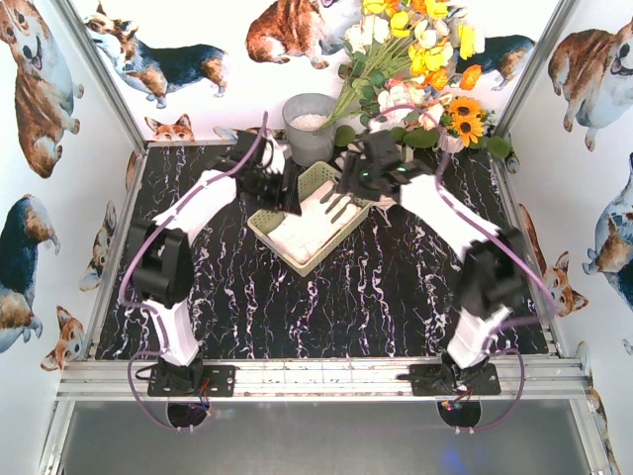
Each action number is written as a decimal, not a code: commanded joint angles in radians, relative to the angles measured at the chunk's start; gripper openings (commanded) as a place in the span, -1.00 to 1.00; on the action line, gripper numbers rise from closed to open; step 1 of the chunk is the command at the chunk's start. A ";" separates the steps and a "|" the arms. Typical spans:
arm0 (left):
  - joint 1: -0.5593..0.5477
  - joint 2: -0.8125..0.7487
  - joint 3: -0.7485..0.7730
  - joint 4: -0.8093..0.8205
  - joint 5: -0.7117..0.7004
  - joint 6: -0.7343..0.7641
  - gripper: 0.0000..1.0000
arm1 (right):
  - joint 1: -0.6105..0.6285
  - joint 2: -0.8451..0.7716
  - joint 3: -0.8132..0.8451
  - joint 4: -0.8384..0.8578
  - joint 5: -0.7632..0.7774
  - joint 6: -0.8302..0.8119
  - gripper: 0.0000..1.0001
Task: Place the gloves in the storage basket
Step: Place the glove in the bin, then turn over the glove at the center of the board.
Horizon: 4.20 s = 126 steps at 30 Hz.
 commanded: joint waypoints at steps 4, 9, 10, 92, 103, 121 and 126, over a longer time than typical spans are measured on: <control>0.004 -0.144 0.064 0.017 -0.269 -0.026 0.48 | -0.107 -0.266 -0.239 0.110 0.017 0.040 0.16; 0.029 -0.246 0.013 0.036 -0.374 -0.057 0.52 | -0.225 -0.319 -0.405 0.174 -0.021 0.074 0.24; 0.032 -0.256 -0.002 0.040 -0.387 -0.061 0.53 | -0.251 -0.318 -0.433 0.195 -0.035 0.089 0.24; 0.056 -0.751 -0.399 -0.036 -0.417 -0.247 0.63 | -0.043 -0.556 -0.633 -0.189 -0.178 -0.399 -0.90; 0.037 -0.822 -0.517 -0.058 -0.361 -0.338 0.52 | 0.317 -0.439 -0.642 -0.064 -0.308 -0.283 -0.87; -0.348 -0.950 -0.878 0.239 -0.398 -0.755 0.51 | 0.399 -0.667 -0.538 -0.278 -0.118 -0.203 0.19; -0.468 -0.860 -0.901 0.362 -0.504 -0.860 0.40 | 0.225 -0.790 -0.643 -0.255 -0.155 -0.096 0.17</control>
